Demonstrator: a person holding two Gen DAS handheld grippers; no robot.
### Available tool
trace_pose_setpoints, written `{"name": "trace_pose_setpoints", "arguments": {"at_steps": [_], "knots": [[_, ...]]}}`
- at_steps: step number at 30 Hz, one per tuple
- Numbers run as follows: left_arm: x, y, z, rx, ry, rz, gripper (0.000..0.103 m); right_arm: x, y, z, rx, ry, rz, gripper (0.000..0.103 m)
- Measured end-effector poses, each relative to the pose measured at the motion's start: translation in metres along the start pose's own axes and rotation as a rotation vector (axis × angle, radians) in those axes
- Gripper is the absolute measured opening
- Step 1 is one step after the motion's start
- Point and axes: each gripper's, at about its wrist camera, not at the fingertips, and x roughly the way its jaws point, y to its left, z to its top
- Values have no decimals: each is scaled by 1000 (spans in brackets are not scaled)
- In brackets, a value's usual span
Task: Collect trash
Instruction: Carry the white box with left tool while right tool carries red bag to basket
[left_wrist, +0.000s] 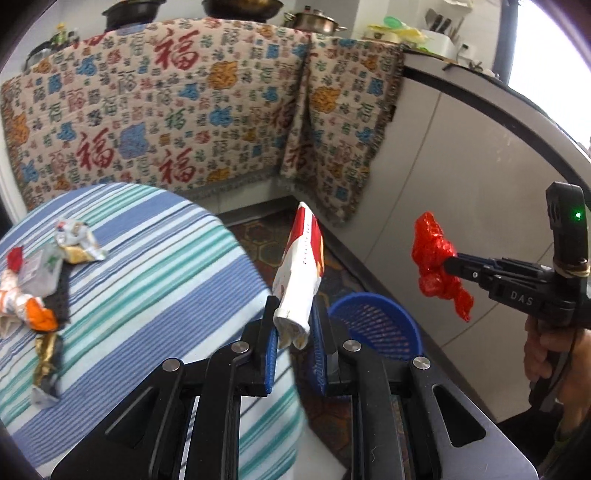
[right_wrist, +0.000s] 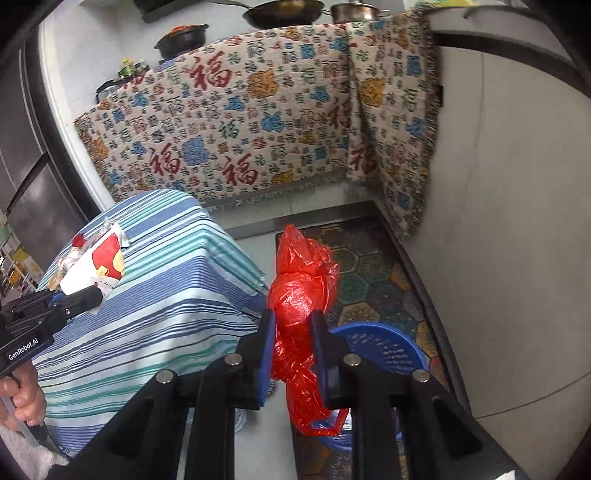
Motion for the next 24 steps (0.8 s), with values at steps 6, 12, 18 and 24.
{"name": "trace_pose_setpoints", "arguments": {"at_steps": [6,12,18,24], "knots": [[50,-56,6,40,50,-77,18,11,-59,-13,109,45,-52,20],[89,-95,5,81,88,-96,21,30,-94,-21,161,84,-76,20],[125,-111,4,72,131,-118,24,41,-117,-23,193,105,-90,20],[150,-120,2,81,170,-130,30,53,-129,-21,182,126,-89,22]]}}
